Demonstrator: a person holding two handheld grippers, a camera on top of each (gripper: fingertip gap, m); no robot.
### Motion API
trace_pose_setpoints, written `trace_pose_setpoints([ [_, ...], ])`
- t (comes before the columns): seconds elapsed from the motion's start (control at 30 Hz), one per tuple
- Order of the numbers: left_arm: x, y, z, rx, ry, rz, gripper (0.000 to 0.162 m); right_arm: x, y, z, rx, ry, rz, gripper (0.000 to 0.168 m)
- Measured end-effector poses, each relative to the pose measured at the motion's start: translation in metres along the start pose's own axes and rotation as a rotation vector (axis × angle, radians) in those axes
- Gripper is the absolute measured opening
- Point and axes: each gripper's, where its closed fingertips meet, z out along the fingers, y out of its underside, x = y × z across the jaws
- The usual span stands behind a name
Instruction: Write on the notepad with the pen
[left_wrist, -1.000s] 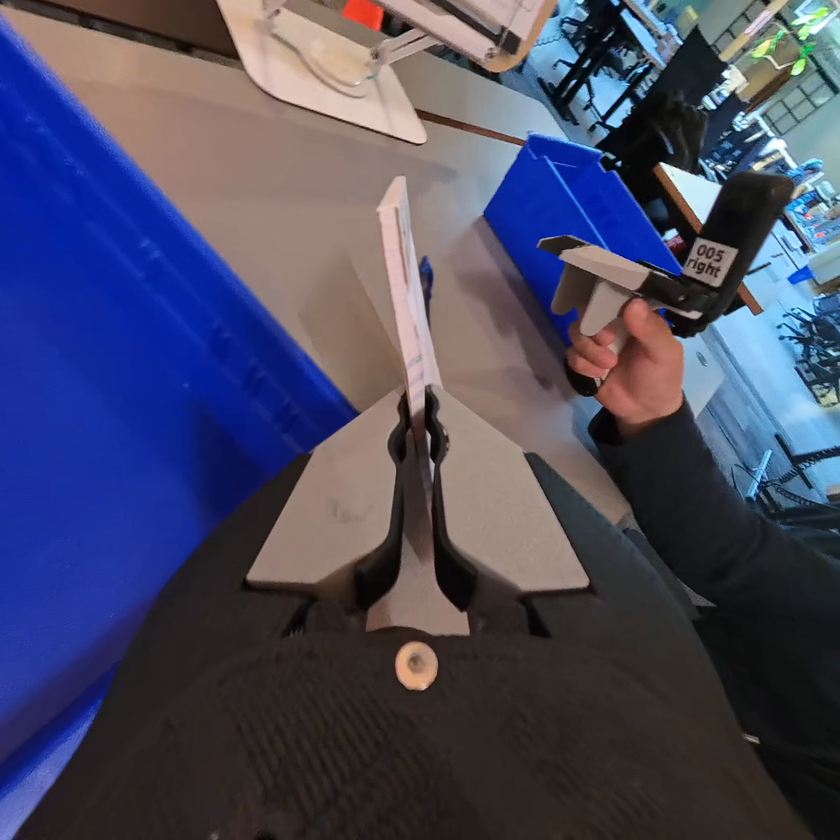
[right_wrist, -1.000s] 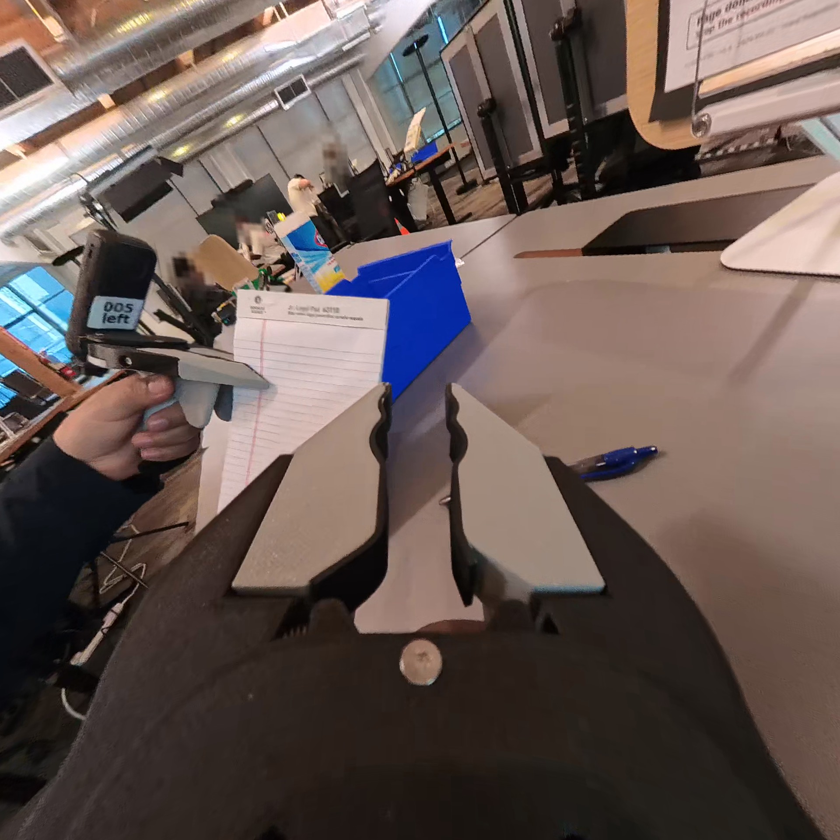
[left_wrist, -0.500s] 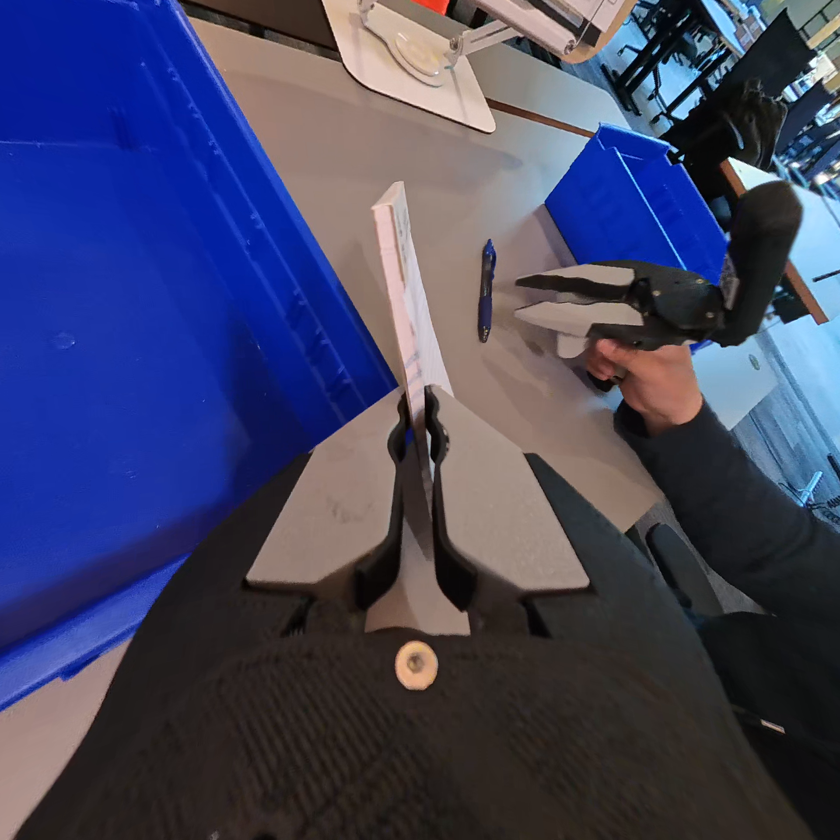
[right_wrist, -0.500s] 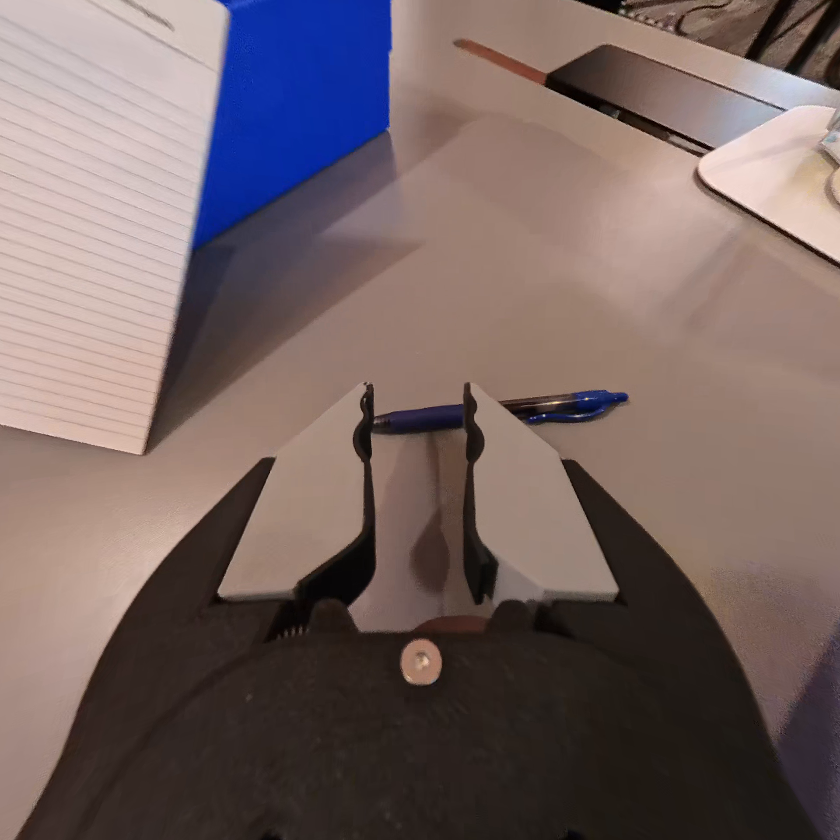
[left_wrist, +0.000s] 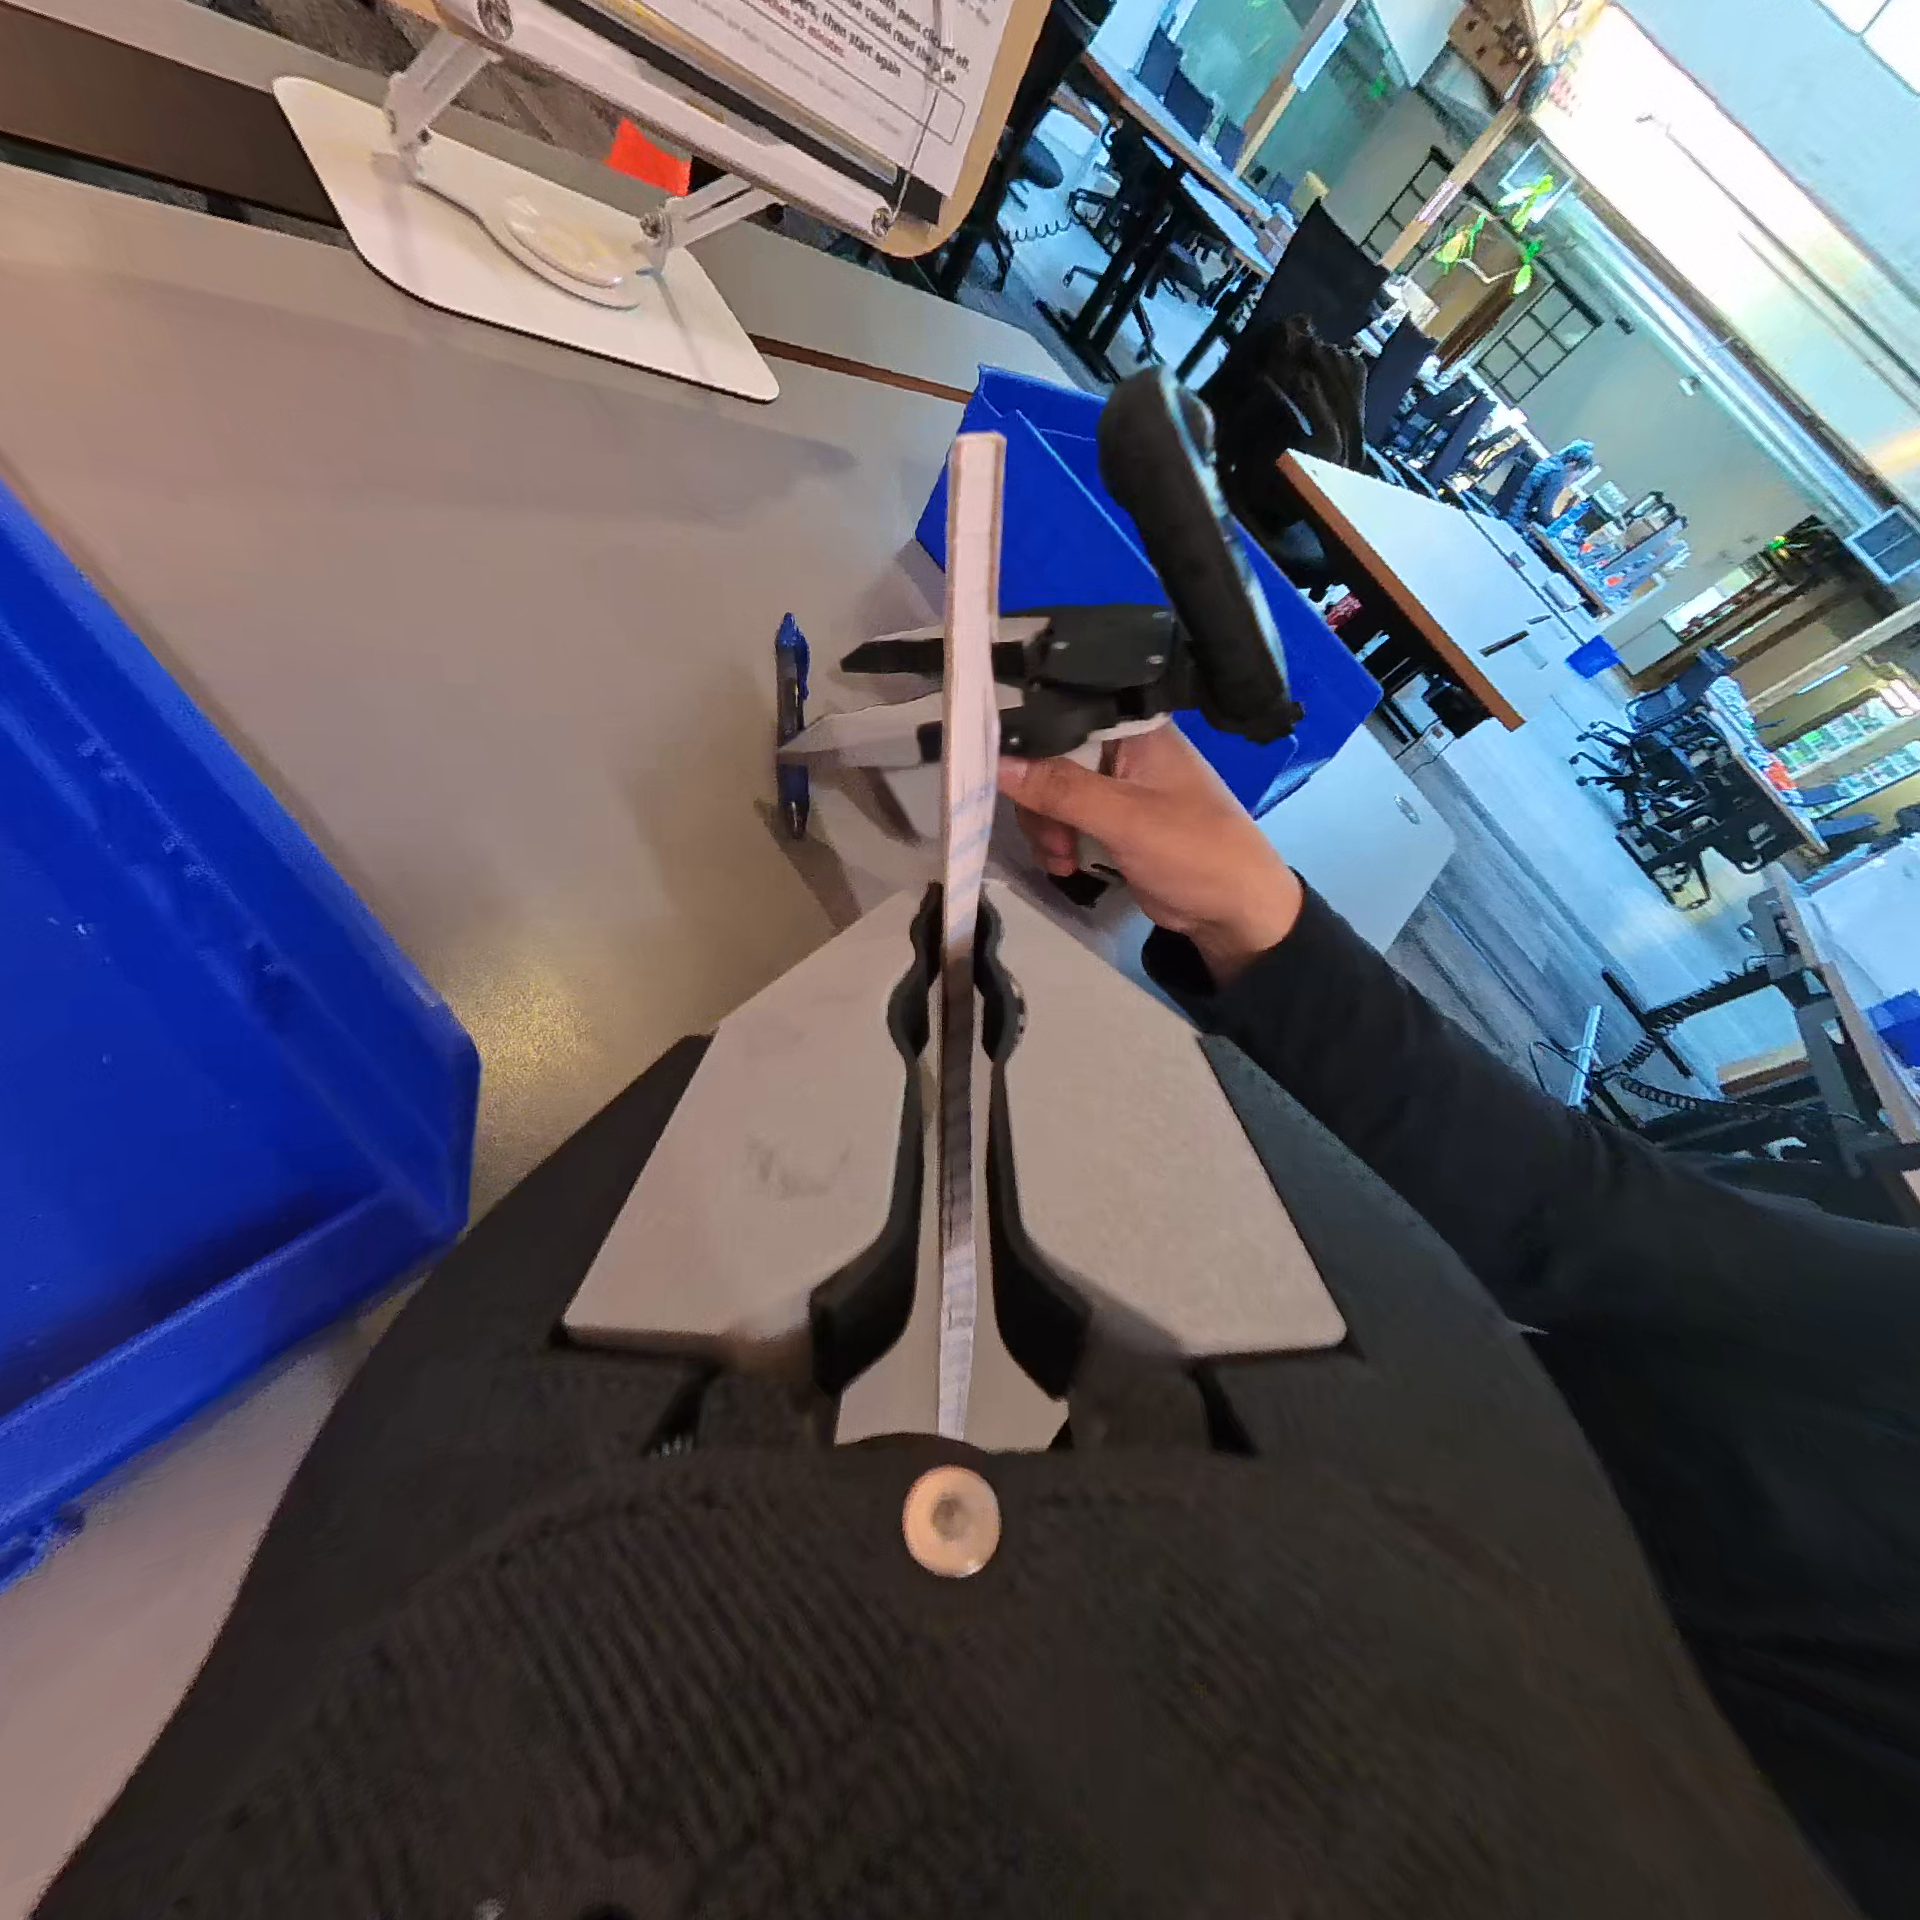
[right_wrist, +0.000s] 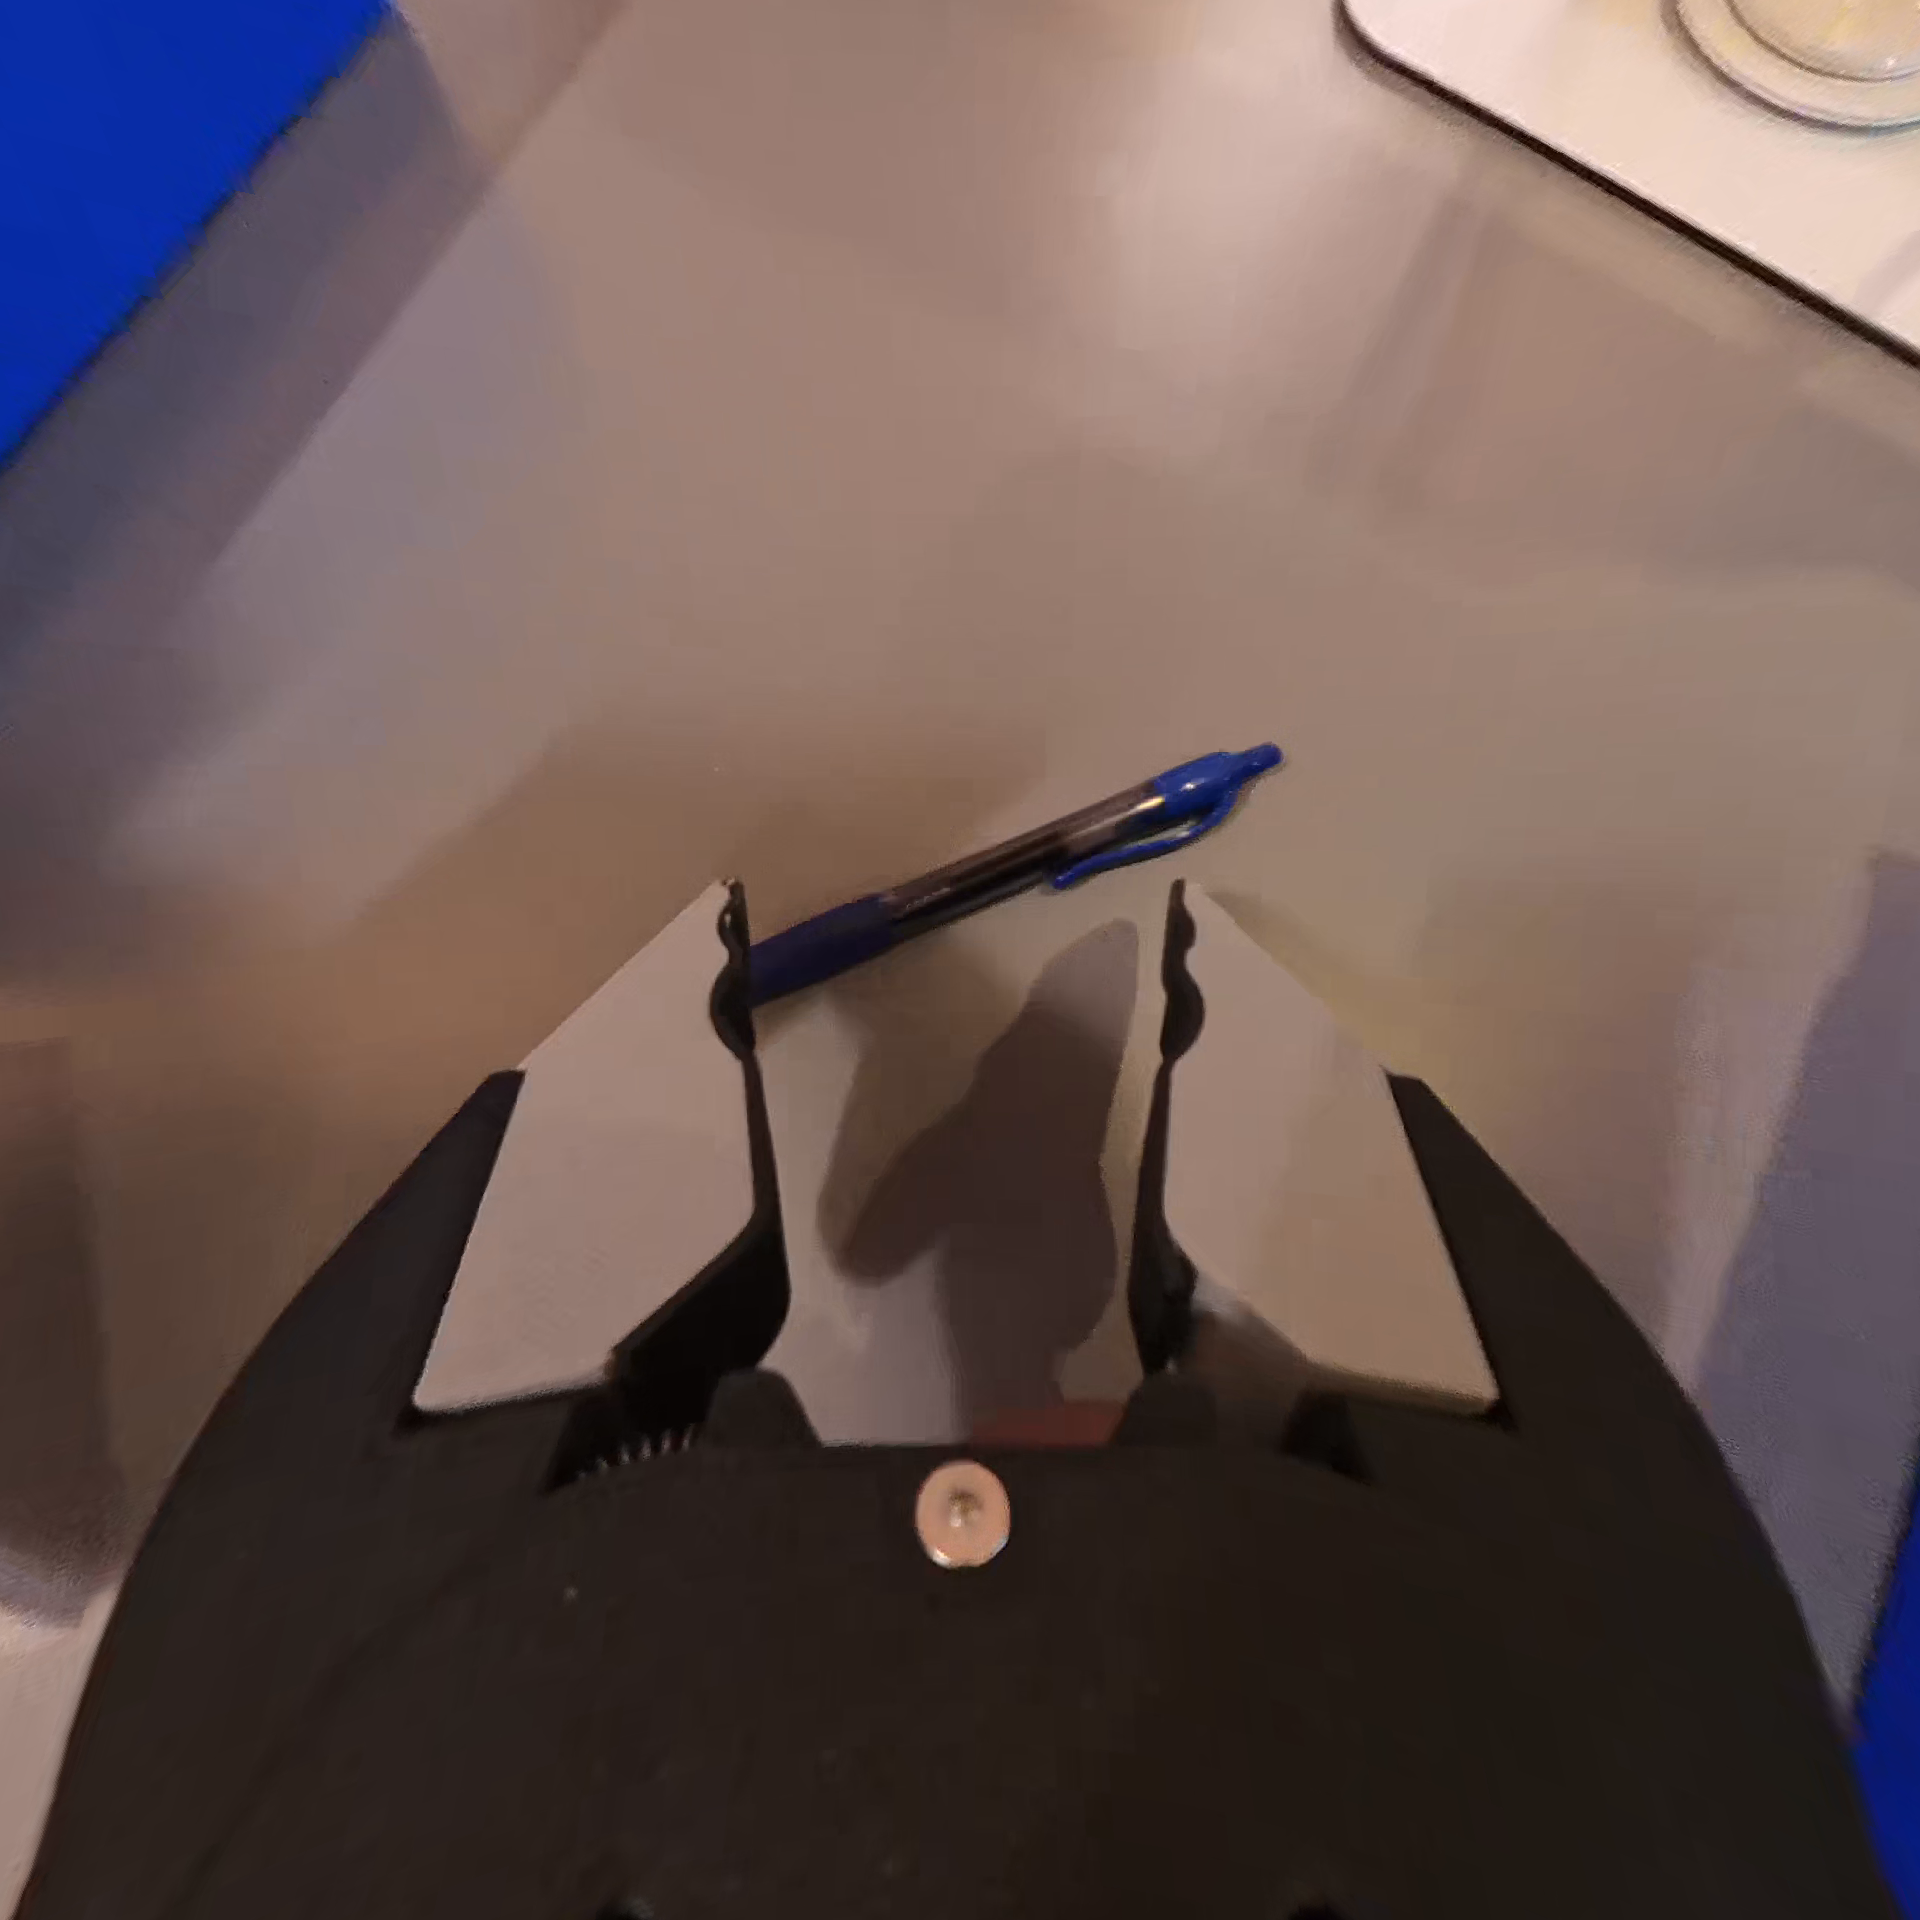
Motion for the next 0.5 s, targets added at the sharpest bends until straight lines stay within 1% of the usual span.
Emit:
trace_pose_setpoints([
  [0.07,-0.002,0.005,-0.001,0.008,-0.006,-0.009,0.002,0.005,0.005,0.011,-0.065,0.08,-0.033,0.075],
  [0.1,-0.003,0.008,-0.002,0.016,-0.007,-0.015,0.002,0.002,0.005,0.015,-0.077,0.066,-0.031,0.065],
  [0.13,-0.002,0.01,-0.003,0.024,0.005,-0.025,0.002,-0.003,0.003,0.018,-0.083,0.026,-0.031,0.055],
  [0.2,-0.001,0.017,-0.005,0.025,0.029,-0.049,0.002,-0.012,0.001,0.019,-0.091,-0.046,-0.09,0.015],
  [0.27,0.0,0.023,-0.004,0.027,0.038,-0.067,0.002,-0.02,0.004,0.016,-0.093,-0.132,-0.146,0.007],
  [0.33,0.0,0.028,0.002,0.028,0.043,-0.089,0.002,-0.02,0.011,0.008,-0.112,-0.201,-0.172,0.006],
  [0.43,0.007,0.032,0.023,0.029,0.075,-0.114,0.002,0.001,0.025,-0.006,-0.148,-0.2,-0.243,0.006],
  [0.5,0.016,0.032,0.043,0.032,0.117,-0.127,0.002,0.016,0.031,-0.017,-0.14,-0.186,-0.247,0.006],
])
